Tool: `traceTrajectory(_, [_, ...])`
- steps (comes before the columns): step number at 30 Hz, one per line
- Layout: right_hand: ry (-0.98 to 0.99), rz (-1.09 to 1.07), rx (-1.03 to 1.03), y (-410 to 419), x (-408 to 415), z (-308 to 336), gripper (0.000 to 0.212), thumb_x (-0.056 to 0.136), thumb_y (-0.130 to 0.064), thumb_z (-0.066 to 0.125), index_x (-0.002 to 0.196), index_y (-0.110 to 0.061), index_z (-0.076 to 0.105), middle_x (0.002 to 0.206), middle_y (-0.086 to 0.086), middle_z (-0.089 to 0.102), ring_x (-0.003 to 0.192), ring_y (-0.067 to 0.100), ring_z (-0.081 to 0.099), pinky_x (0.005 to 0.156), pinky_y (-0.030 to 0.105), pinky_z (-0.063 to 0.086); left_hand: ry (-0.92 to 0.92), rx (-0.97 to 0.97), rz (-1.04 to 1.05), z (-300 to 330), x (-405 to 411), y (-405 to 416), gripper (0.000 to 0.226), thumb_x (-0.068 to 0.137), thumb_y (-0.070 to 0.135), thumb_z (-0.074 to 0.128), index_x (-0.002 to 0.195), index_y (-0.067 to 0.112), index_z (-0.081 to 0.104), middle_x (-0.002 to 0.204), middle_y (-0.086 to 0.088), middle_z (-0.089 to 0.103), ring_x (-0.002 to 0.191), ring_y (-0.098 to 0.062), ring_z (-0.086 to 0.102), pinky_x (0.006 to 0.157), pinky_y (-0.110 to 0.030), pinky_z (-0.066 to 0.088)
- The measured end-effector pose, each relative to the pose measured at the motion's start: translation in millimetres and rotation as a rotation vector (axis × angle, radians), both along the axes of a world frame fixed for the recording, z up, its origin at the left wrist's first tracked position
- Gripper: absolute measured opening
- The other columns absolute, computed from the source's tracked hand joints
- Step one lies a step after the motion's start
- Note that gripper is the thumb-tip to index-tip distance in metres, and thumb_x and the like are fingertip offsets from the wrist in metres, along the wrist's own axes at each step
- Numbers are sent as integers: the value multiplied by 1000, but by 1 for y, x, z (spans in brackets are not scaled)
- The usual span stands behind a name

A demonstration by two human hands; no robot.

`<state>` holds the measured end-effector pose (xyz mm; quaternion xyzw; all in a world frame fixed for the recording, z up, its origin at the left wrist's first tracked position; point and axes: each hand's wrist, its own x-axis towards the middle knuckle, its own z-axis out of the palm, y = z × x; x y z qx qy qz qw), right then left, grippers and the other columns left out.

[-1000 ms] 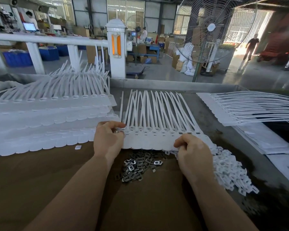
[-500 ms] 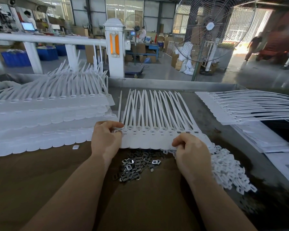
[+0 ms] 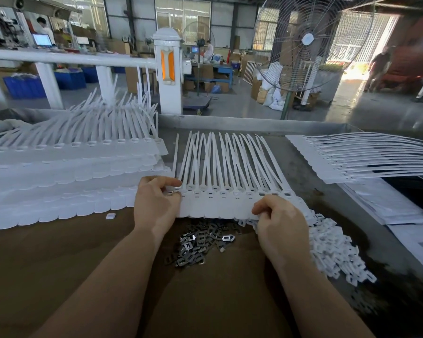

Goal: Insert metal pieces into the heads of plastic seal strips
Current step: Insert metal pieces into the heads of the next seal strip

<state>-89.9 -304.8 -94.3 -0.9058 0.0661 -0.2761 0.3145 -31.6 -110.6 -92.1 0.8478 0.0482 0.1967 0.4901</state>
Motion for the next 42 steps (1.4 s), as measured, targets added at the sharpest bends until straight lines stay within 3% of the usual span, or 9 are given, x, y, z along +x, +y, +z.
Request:
traceTrajectory(7, [-31, 44, 17, 3, -3, 5, 30, 67, 15, 50, 58, -11, 62, 78, 1, 60, 85, 21, 55, 82, 36, 43, -30, 8, 0, 2, -3, -1, 25, 81, 5, 68, 89, 28, 65, 104, 5, 41, 78, -3, 46, 79, -15, 34])
traceTrajectory(11, [22, 86, -91, 3, -4, 5, 33, 65, 12, 54, 55, -15, 69, 80, -12, 54, 88, 11, 52, 93, 31, 32, -26, -25, 10, 3, -3, -1, 23, 81, 6, 69, 94, 26, 66, 107, 6, 38, 83, -3, 46, 82, -13, 34])
traceTrajectory(14, [39, 91, -170, 2, -3, 4, 33, 68, 10, 56, 63, -17, 73, 87, -13, 58, 95, 9, 52, 86, 21, 18, -15, -47, 10, 3, -4, -2, 22, 82, 9, 69, 96, 25, 66, 108, 6, 37, 88, -5, 47, 84, -16, 35])
traceTrajectory(20, [1, 85, -238, 4, -4, 2, 33, 67, 7, 52, 68, -16, 75, 93, -4, 68, 95, 18, 56, 80, 24, 18, -7, -33, -12, 3, -6, -2, 25, 81, 9, 70, 98, 27, 65, 110, 4, 37, 92, -8, 47, 90, -17, 35])
traceTrajectory(23, [-16, 96, -265, 4, -5, 2, 33, 67, 1, 47, 67, -16, 75, 92, -4, 68, 94, 19, 56, 81, 26, 19, -5, -26, -7, 3, -5, -2, 26, 81, 9, 70, 99, 27, 65, 110, 4, 37, 89, -6, 46, 89, -17, 35])
traceTrajectory(26, [-22, 98, -266, 4, -4, 1, 31, 67, 8, 56, 66, -17, 75, 89, -4, 67, 93, 19, 56, 82, 26, 19, -2, -19, -6, 2, -5, -2, 25, 82, 10, 70, 100, 26, 66, 108, 4, 37, 86, -4, 45, 87, -16, 35])
traceTrajectory(31, [-79, 83, -232, 5, -4, 2, 33, 61, 0, 44, 59, -17, 73, 82, -3, 68, 85, 21, 59, 74, 23, 17, 11, 32, -3, 1, -4, -3, 22, 85, 15, 67, 104, 25, 64, 110, 4, 35, 83, -4, 45, 85, -16, 34])
traceTrajectory(37, [-74, 98, -219, 4, -3, 0, 33, 60, 13, 57, 58, -16, 73, 82, -2, 68, 85, 23, 59, 75, 25, 18, -9, 32, -13, 2, -4, -3, 24, 86, 11, 64, 105, 25, 63, 112, 5, 33, 86, -5, 47, 84, -14, 34])
traceTrajectory(42, [-8, 102, -250, 3, -4, 1, 32, 67, 11, 58, 68, -16, 75, 90, -4, 68, 93, 18, 56, 79, 24, 17, -60, -193, -9, 3, -1, -3, 37, 83, -2, 61, 91, 34, 63, 111, 5, 39, 84, 4, 50, 61, 2, 37])
